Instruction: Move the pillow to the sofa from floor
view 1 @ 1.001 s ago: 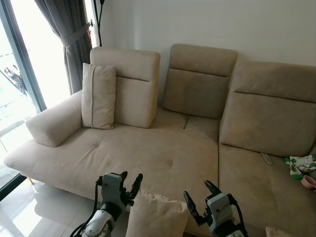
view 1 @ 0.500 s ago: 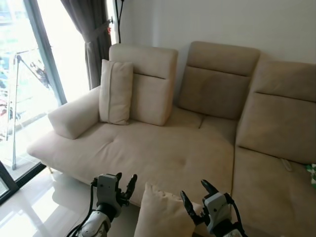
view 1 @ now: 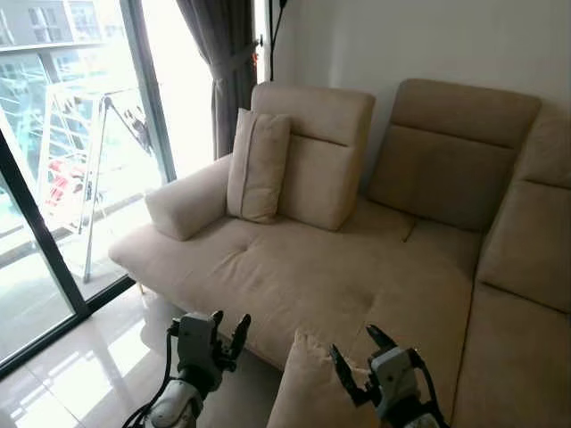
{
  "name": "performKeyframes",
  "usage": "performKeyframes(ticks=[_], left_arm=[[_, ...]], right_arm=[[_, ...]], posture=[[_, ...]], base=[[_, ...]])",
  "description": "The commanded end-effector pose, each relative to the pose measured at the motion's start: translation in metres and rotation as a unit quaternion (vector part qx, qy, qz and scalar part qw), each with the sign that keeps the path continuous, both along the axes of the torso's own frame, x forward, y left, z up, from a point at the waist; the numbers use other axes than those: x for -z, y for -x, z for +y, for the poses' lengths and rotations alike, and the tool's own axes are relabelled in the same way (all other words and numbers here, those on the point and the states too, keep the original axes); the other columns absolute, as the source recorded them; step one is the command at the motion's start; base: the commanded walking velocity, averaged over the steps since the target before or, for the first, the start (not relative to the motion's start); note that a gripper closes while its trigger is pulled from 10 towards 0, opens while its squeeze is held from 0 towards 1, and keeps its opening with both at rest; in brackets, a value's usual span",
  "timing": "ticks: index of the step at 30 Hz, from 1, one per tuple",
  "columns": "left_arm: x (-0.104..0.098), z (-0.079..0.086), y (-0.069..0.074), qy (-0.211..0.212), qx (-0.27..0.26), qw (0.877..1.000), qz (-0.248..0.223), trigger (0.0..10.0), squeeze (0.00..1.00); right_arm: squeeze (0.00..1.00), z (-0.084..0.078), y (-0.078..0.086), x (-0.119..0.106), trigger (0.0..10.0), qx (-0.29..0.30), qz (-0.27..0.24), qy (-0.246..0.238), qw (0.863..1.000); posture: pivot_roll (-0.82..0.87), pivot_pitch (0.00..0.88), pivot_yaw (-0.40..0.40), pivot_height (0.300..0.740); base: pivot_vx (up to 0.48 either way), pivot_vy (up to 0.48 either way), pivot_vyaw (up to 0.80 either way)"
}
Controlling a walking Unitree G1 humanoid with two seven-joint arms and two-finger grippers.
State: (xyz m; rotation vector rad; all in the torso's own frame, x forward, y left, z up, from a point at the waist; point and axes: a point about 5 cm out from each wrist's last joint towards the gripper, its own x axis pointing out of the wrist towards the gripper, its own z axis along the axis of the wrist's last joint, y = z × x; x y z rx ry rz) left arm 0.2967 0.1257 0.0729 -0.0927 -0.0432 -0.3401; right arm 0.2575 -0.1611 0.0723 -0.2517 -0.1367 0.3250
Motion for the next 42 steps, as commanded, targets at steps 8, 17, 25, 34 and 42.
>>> performKeyframes(ticks=[8, 17, 25, 34, 42], left_arm=[[0.009, -0.006, 0.007, -0.014, 0.050, 0.999, 0.016, 10.0, 0.00], [0.014, 0.001, 0.012, -0.031, 0.064, 0.997, 0.020, 10.0, 0.00], [0.013, -0.003, 0.011, -0.032, 0.067, 0.997, 0.016, 10.0, 0.00], [0.012, -0.004, 0.011, -0.034, 0.074, 0.997, 0.014, 10.0, 0.00], [0.013, -0.005, 0.012, -0.035, 0.075, 0.996, 0.013, 10.0, 0.00]], right_arm=[[0.00, -0.005, 0.001, 0.005, 10.0, 0.019, 0.010, 0.001, 1.000], [0.00, -0.008, 0.005, 0.010, 10.0, 0.021, 0.018, 0.001, 1.000], [0.00, -0.009, 0.004, 0.010, 10.0, 0.019, 0.018, 0.003, 1.000], [0.00, -0.009, 0.004, 0.010, 10.0, 0.020, 0.017, 0.005, 1.000], [0.00, -0.009, 0.004, 0.010, 10.0, 0.021, 0.015, 0.005, 1.000]], posture=[[-0.01, 0.000, 0.009, 0.740], [-0.01, 0.000, 0.005, 0.740], [-0.01, 0.000, 0.002, 0.740], [-0.01, 0.000, 0.001, 0.740], [-0.01, 0.000, 0.001, 0.740]], base=[[0.000, 0.000, 0.00], [0.000, 0.000, 0.00], [0.000, 0.000, 0.00], [0.000, 0.000, 0.00], [0.000, 0.000, 0.00]])
